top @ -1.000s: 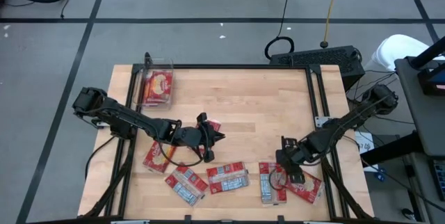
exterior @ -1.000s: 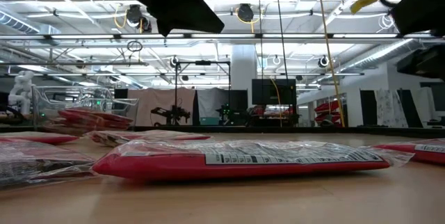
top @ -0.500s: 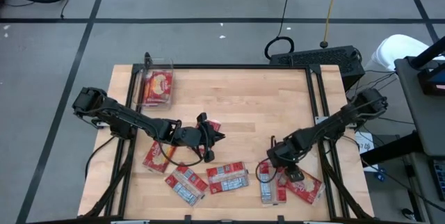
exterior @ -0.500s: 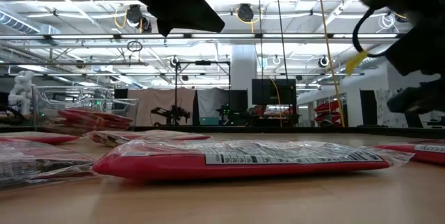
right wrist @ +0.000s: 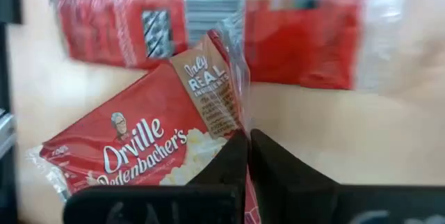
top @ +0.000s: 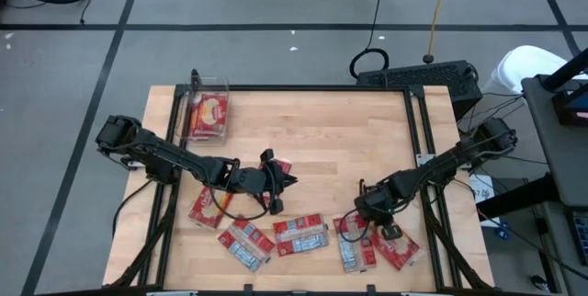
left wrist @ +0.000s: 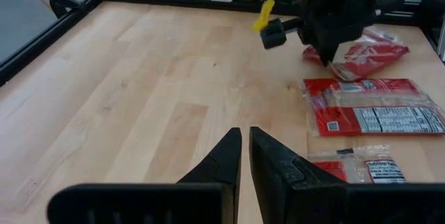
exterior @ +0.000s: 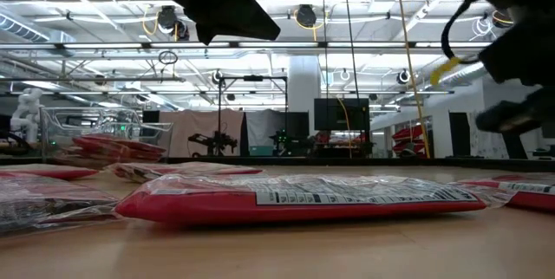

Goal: Sort popcorn bags into baskets
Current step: Put the red popcorn bag into the transparent bin

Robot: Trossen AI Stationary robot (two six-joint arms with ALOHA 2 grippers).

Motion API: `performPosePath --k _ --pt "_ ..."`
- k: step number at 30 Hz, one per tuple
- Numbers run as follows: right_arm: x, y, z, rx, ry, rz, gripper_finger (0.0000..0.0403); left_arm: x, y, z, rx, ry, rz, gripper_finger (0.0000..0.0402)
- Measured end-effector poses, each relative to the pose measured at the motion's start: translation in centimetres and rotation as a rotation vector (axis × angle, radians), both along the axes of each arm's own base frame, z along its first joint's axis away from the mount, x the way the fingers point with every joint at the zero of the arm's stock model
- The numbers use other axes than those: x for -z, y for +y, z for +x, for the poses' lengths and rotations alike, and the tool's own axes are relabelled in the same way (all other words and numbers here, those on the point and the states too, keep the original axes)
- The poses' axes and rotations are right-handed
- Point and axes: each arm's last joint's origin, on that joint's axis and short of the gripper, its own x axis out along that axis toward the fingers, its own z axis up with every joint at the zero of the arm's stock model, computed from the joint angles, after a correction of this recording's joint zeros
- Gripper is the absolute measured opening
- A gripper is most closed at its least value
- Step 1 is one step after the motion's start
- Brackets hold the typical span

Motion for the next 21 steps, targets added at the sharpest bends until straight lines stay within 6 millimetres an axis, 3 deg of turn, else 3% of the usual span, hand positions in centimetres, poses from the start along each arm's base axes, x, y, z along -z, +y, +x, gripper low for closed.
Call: performPosePath --k 21 --pt "-7.8 -5.6 0.6 0.488 -0.67 -0.338 0.0 -0.8 0.0 0.4 -0.05 -0.105 -0.071 0.0045"
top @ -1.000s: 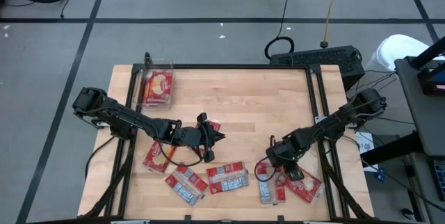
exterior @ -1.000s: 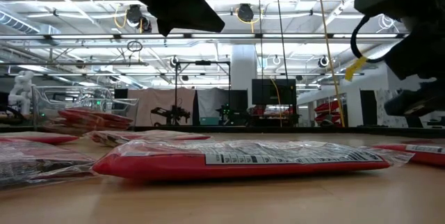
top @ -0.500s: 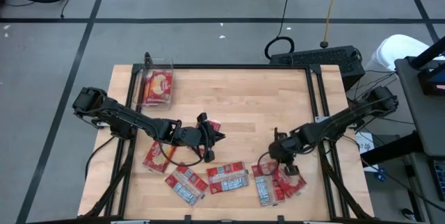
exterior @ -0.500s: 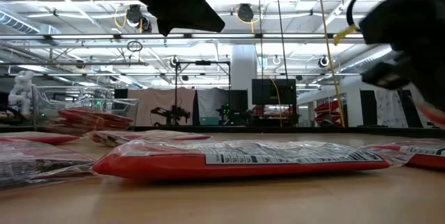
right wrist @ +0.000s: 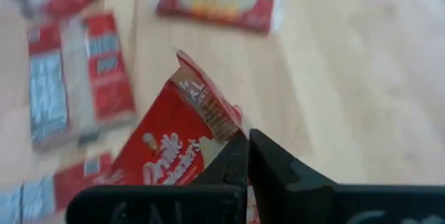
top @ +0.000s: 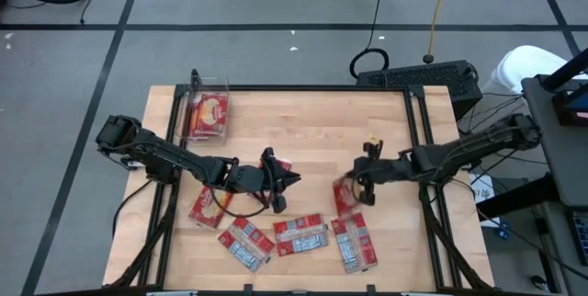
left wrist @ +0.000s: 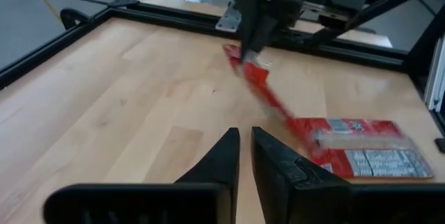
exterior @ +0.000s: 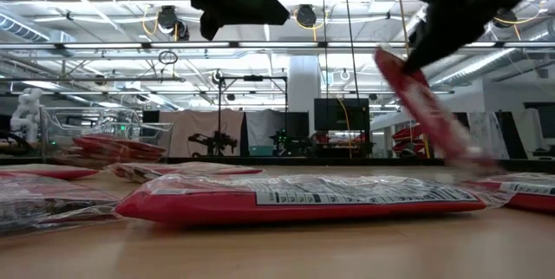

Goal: Sort popcorn bags into baskets
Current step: Put the red popcorn bag into the transparent bin

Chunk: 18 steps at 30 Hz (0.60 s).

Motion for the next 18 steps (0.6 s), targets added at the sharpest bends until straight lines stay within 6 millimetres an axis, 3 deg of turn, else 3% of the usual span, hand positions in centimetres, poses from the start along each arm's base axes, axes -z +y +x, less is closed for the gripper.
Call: performPosePath --k 8,18 --pt "-1.3 -1.0 1.1 0.104 -0.17 -0.123 0.0 0.2 0.1 0.3 -0.05 -0.015 0.029 0.014" --pt "-2.5 -1.2 1.7 0.174 -0.299 -0.192 0.0 4.7 1.0 3.9 -0.088 -0.092 0.102 0.0242"
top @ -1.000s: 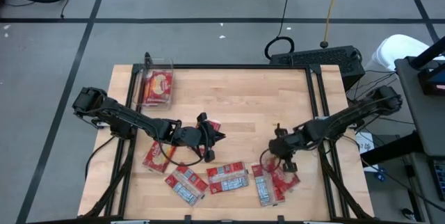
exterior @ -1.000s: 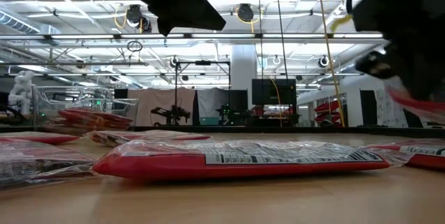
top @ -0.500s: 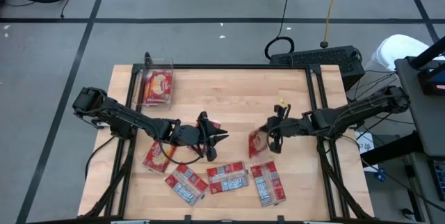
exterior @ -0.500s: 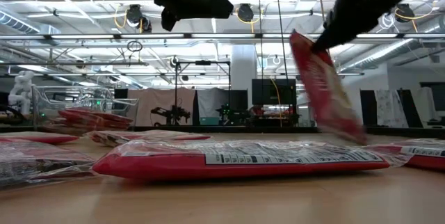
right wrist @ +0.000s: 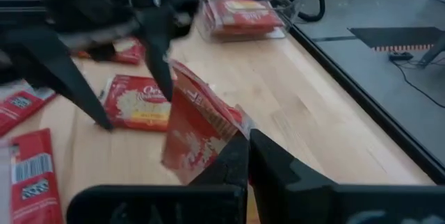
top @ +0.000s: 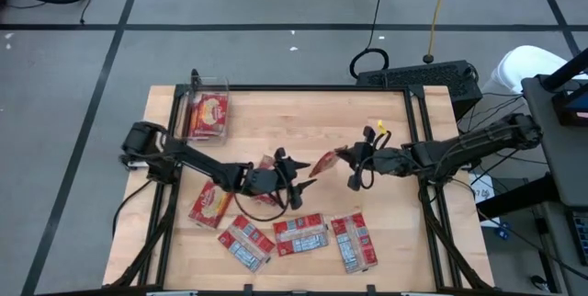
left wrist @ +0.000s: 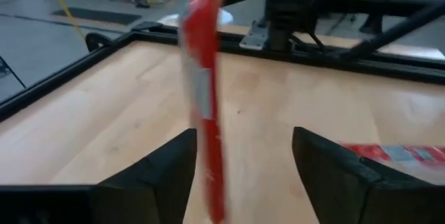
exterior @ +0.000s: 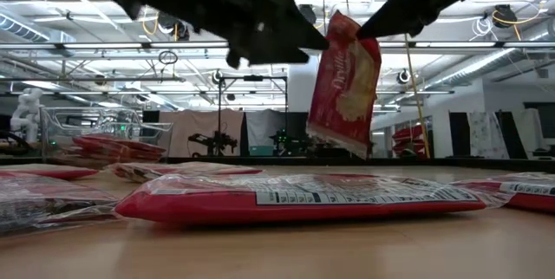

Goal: Sort popcorn bags into baskets
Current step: Put the red popcorn bag into the transparent bin

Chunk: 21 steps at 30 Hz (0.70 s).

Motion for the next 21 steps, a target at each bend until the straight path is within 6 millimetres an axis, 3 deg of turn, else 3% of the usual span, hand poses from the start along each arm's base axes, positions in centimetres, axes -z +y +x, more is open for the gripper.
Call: performPosePath --k 4,8,12,18,21 --pt "-0.1 0.0 0.1 0.001 -0.017 0.008 0.0 1.8 1.3 1.2 -0.038 -0.048 0.001 0.0252" --pt "0.0 0.0 0.1 0.005 -0.049 0.014 0.0 3.1 2.1 1.9 -0.063 -0.085 -0.006 0.0234" --pt "1.1 -0.1 -0.1 0.028 -0.07 0.017 0.0 3.6 2.5 2.1 -0.069 -0.093 0.005 0.0174" --pt "2.6 -0.3 -0.5 0.047 -0.063 0.05 0.0 3.7 2.8 2.2 -0.026 -0.057 0.087 0.0027" --pt "2.8 -0.3 -0.6 0.049 -0.061 0.053 0.0 3.7 3.2 2.3 -0.007 -0.055 0.091 0.0023"
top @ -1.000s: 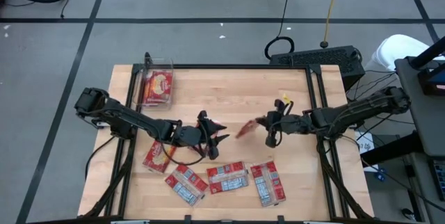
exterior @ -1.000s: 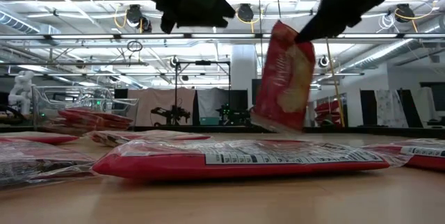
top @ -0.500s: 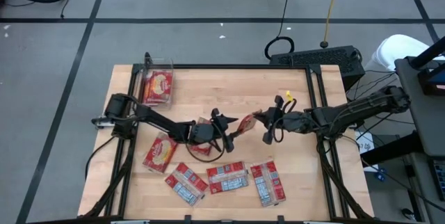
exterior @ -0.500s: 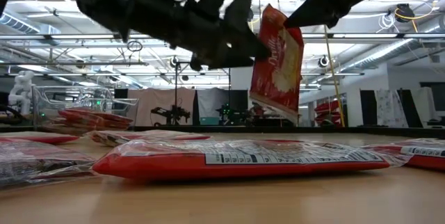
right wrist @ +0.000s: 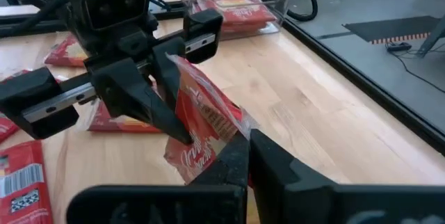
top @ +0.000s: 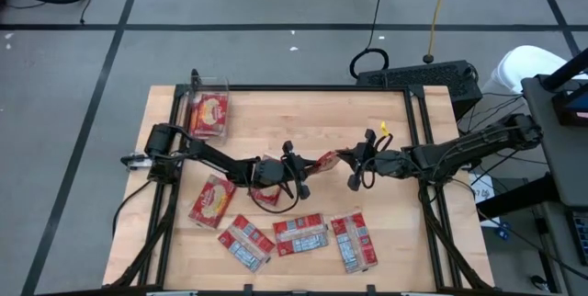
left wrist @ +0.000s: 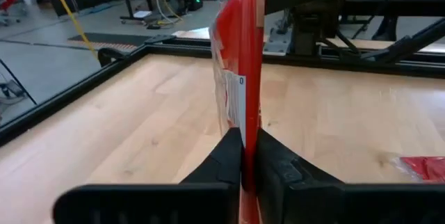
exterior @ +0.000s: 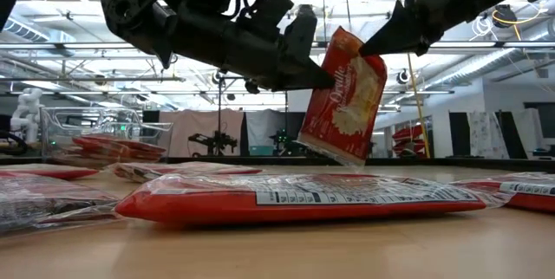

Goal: Sort popcorn bags into baskets
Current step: Put the red popcorn bag into the transparent bin

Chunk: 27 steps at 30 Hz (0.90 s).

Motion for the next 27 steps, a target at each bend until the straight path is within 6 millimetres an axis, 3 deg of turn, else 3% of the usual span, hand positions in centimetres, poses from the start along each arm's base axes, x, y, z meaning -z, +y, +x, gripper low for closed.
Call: performPosePath --k 4,8,15,21,27 --pt "0.1 0.0 0.0 -0.001 0.007 -0.004 0.0 0.0 0.4 0.1 0.015 0.004 0.002 0.0035" --pt "0.0 0.0 0.0 -0.007 0.013 -0.019 0.0 -0.3 0.6 0.0 0.051 0.01 0.01 0.0016" --pt "0.1 0.0 0.0 -0.022 0.028 -0.044 0.0 -0.6 0.7 -0.2 0.057 0.04 0.014 0.0017" --pt "0.1 0.0 0.0 -0.026 0.03 -0.052 0.0001 -1.9 0.7 -0.8 0.068 0.082 0.038 0.0017" --pt "0.0 0.0 0.0 -0.028 0.013 -0.024 0.0053 -4.4 1.3 -2.0 0.086 0.159 0.09 0.0017"
